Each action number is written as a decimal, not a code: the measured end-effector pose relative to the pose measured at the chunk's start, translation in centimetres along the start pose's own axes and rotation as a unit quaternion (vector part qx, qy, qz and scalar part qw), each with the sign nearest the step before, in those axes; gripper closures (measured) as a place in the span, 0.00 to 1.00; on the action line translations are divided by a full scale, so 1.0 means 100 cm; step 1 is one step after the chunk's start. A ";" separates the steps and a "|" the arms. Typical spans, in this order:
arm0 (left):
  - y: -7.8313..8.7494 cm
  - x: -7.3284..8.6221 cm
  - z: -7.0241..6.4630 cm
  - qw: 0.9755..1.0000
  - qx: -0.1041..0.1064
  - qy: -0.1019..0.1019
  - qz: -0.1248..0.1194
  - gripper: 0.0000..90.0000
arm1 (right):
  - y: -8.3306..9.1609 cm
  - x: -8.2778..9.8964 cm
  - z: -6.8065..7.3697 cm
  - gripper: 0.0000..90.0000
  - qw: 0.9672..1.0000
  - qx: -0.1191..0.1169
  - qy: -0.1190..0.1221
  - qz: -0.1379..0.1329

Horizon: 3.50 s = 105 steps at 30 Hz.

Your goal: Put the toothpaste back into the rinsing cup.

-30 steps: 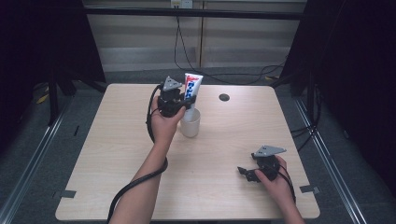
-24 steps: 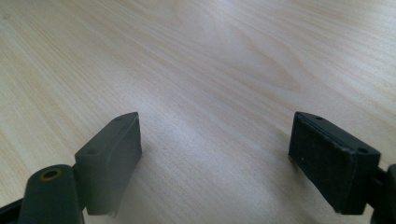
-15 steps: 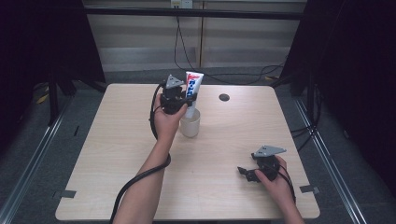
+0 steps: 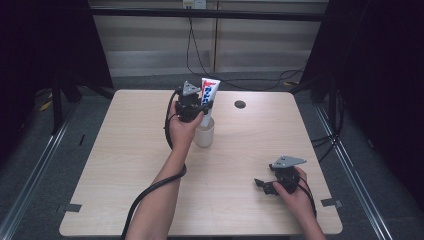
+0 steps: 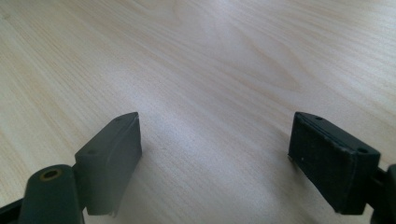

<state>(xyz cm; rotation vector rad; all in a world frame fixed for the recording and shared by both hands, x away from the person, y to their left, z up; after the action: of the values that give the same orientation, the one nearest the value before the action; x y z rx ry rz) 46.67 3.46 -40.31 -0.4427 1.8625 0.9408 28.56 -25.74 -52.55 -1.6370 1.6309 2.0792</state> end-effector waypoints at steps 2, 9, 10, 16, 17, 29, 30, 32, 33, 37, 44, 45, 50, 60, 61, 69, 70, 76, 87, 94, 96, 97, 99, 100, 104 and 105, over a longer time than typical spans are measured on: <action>-0.001 0.001 0.000 1.000 0.001 0.004 -0.001 0.74 | 0.000 0.000 0.000 0.19 1.000 0.000 0.000 0.000; -0.005 0.009 0.002 1.000 0.000 -0.006 0.009 0.73 | 0.000 0.000 0.000 0.19 1.000 0.000 0.001 -0.001; -0.006 0.010 0.002 1.000 -0.002 -0.009 0.011 0.73 | 0.000 0.000 0.000 0.19 1.000 0.000 0.001 -0.001; -0.006 0.017 0.004 1.000 -0.006 -0.001 0.008 0.73 | 0.000 0.000 0.000 0.19 1.000 0.001 0.001 0.000; -0.006 0.017 0.004 1.000 -0.006 -0.001 0.008 0.73 | 0.000 0.000 0.000 0.19 1.000 0.001 0.001 0.000; -0.005 0.031 0.009 1.000 -0.011 0.005 0.017 0.71 | 0.000 0.000 0.000 0.19 1.000 0.000 0.001 0.000; -0.005 0.031 0.009 1.000 -0.011 0.005 0.017 0.71 | 0.000 0.000 0.000 0.19 1.000 0.000 0.001 0.000; -0.005 0.033 0.011 1.000 -0.015 0.003 0.025 0.71 | 0.000 0.000 0.000 0.19 1.000 0.001 0.001 0.000; -0.005 0.034 0.010 1.000 -0.013 0.005 0.024 0.71 | 0.000 0.000 0.000 0.19 1.000 0.001 0.001 0.000; -0.004 0.035 0.010 1.000 -0.014 0.002 0.026 0.71 | 0.000 0.000 0.000 0.19 1.000 0.001 0.001 0.000; -0.004 0.036 0.009 0.999 -0.014 0.000 0.032 0.70 | 0.000 0.000 0.000 0.19 1.000 0.000 0.000 0.001; -0.004 0.036 0.009 0.999 -0.015 0.000 0.033 0.70 | 0.000 0.000 0.000 0.19 1.000 0.001 0.000 0.001; -0.005 0.038 0.007 0.999 -0.014 0.005 0.037 0.69 | 0.000 0.000 0.000 0.19 1.000 0.000 0.000 0.000; -0.006 0.050 0.010 0.998 -0.020 0.003 0.057 0.67 | 0.000 0.000 0.000 0.19 1.000 0.000 0.001 0.000; -0.006 0.051 0.010 0.998 -0.021 0.002 0.059 0.67 | 0.000 0.000 0.000 0.19 1.000 0.000 0.000 0.001; -0.003 0.053 0.011 0.998 -0.021 0.006 0.059 0.67 | 0.000 0.000 0.000 0.19 1.000 0.000 0.000 0.001; -0.003 0.054 0.011 0.998 -0.021 0.007 0.059 0.67 | 0.000 0.000 0.000 0.19 1.000 0.000 0.000 0.001; -0.002 0.056 0.010 0.997 -0.027 -0.011 0.073 0.66 | 0.000 0.000 0.000 0.19 1.000 0.000 0.000 0.001; -0.002 0.057 0.009 0.997 -0.016 0.003 0.072 0.63 | 0.000 0.000 0.000 0.19 1.000 0.000 0.000 0.001; 0.000 0.052 0.005 0.998 -0.012 0.010 0.054 0.59 | 0.000 0.000 0.000 0.19 1.000 0.000 0.000 0.001; 0.002 0.050 0.006 0.998 -0.008 0.004 0.061 0.59 | 0.000 0.000 0.000 0.19 1.000 0.000 0.000 0.000; 0.002 0.050 0.006 0.998 -0.008 0.004 0.061 0.59 | 0.000 0.000 0.000 0.19 1.000 0.000 0.000 0.001; 0.003 0.048 0.006 0.998 -0.009 0.007 0.060 0.59 | 0.000 0.000 0.000 0.19 1.000 0.000 0.000 0.001; 0.004 0.047 0.006 0.998 -0.011 0.000 0.064 0.59 | 0.000 0.000 0.000 0.19 1.000 0.000 -0.001 0.001; 0.005 0.047 0.007 0.997 -0.017 -0.002 0.069 0.58 | 0.000 0.000 0.000 0.19 1.000 0.000 0.000 0.001; 0.005 0.047 0.007 0.997 -0.018 -0.001 0.072 0.57 | 0.000 0.000 0.000 0.19 1.000 0.000 0.000 0.001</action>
<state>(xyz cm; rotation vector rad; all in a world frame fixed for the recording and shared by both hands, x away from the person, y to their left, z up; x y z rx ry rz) 44.57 4.77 -44.42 -0.3331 1.8974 1.0716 28.58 -25.75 -52.55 -1.6361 1.6330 2.0792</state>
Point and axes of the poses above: each handheld gripper's, and its own axes: y roughly backward along the jaws, x roughly out of its underside, z roughly to its left, the point moved 2 cm from there along -y, roughly forward along the jaws, and after that the axes turned 10 degrees about y, right-handed, at the moved point
